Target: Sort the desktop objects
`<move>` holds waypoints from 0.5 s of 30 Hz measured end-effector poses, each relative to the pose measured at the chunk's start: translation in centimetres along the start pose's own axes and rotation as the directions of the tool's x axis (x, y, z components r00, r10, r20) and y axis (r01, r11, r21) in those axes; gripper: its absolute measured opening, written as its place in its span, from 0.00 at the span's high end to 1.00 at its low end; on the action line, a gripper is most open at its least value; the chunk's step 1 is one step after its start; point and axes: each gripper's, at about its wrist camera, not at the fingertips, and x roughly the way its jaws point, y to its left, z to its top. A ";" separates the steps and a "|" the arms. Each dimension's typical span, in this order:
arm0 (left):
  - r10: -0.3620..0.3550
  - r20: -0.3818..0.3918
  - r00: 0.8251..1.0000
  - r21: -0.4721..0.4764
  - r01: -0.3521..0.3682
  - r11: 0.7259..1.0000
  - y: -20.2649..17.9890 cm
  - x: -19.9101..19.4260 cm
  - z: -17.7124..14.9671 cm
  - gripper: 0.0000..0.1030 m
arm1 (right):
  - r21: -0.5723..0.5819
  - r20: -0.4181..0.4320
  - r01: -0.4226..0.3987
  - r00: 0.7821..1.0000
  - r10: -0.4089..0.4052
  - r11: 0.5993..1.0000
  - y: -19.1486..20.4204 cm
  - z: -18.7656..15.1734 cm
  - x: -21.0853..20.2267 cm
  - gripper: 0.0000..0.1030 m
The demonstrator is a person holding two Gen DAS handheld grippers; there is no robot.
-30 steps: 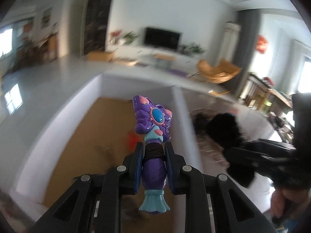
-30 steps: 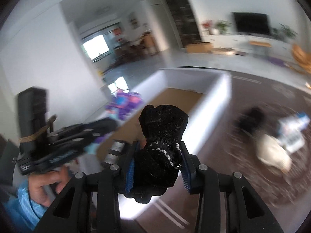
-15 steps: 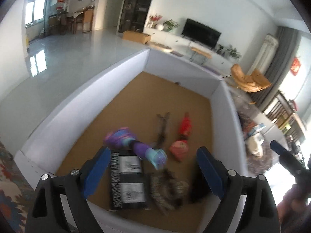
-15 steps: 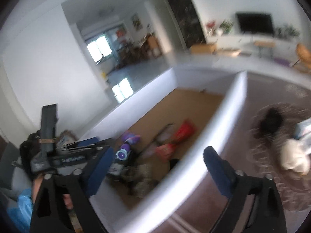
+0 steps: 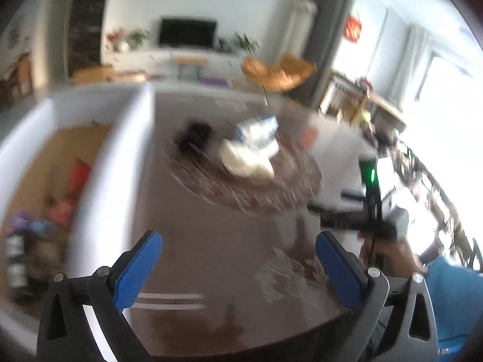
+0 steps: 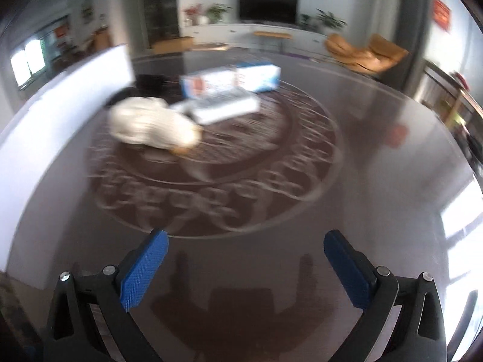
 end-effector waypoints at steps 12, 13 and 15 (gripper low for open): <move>0.153 -0.143 0.978 0.079 -0.143 0.987 -3.3 12.8 1.0 0.00 | 0.042 -0.020 0.012 1.000 -0.011 0.999 -1.1 -0.6 -0.5 0.00; 0.169 -0.149 0.974 0.090 -0.156 0.984 -3.4 13.8 1.5 0.00 | 0.042 -0.020 0.012 1.000 -0.011 0.999 -1.1 -0.5 -0.5 0.00; 0.179 -0.168 0.969 0.096 -0.164 0.982 -3.4 15.1 2.1 0.00 | 0.042 -0.019 0.012 1.000 -0.011 0.999 -1.1 -0.5 -0.5 0.00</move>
